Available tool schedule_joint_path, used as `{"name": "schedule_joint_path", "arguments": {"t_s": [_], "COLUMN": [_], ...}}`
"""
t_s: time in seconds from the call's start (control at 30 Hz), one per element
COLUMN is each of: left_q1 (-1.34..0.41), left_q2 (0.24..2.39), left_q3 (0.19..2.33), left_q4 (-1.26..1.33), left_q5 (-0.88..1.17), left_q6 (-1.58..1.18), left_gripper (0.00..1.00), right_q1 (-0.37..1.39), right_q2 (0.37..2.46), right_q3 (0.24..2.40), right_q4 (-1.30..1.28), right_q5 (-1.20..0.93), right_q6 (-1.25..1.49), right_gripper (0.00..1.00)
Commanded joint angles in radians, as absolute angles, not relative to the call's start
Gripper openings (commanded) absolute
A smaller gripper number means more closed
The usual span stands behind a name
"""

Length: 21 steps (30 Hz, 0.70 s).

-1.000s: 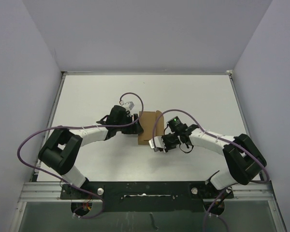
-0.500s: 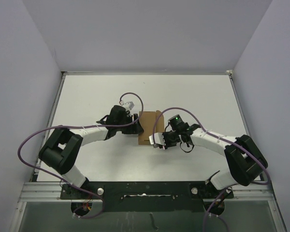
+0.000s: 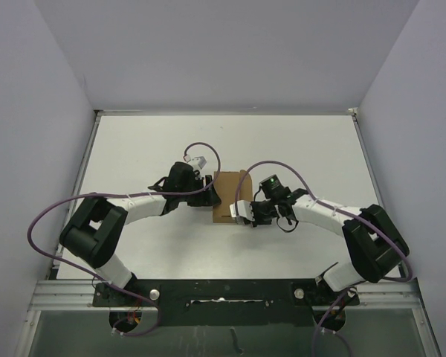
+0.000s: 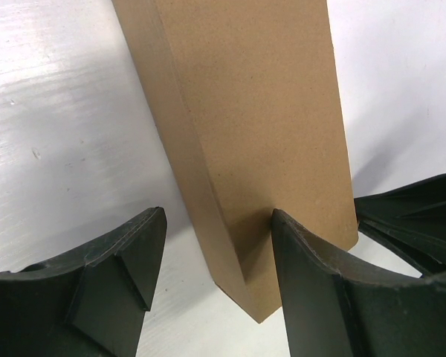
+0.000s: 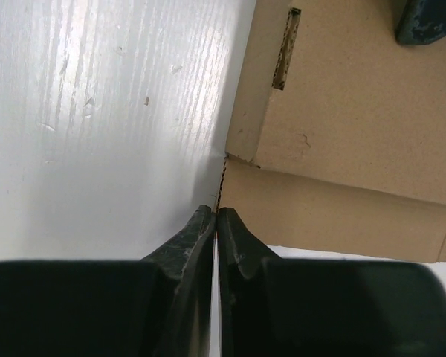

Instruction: Fold the paper box

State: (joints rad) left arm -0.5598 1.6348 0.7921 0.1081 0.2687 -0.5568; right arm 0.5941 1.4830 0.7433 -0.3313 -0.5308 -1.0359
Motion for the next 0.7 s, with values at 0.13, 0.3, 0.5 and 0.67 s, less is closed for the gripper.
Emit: {"name": "schedule_joint_path", "arguments": {"t_s": [0.13,0.3,0.5,0.67], "left_q1": [-0.556,-0.558,-0.558,-0.556], "left_q2": [1.675,1.678,1.677,1.677], "left_q3": [0.813,0.814,0.816,0.813], "left_q4": [0.063,0.061,0.056,0.051], "left_q5": [0.281,0.287,0.289,0.289], "left_q6": [-0.539,-0.541,-0.541,-0.538], "left_gripper": [0.56,0.56,0.56,0.56], "right_q1": [0.601,0.615,0.634,0.628], "right_q2": [1.51,1.534,1.565,1.566], "right_q3": [0.838,0.873,0.917,0.928], "right_q4": [-0.33,-0.35,-0.367,-0.382], "right_q5": [-0.558,-0.545,-0.502,-0.482], "right_q6": [-0.888,-0.851,-0.785,-0.753], "right_gripper": [0.01,0.0,0.0,0.0]}}
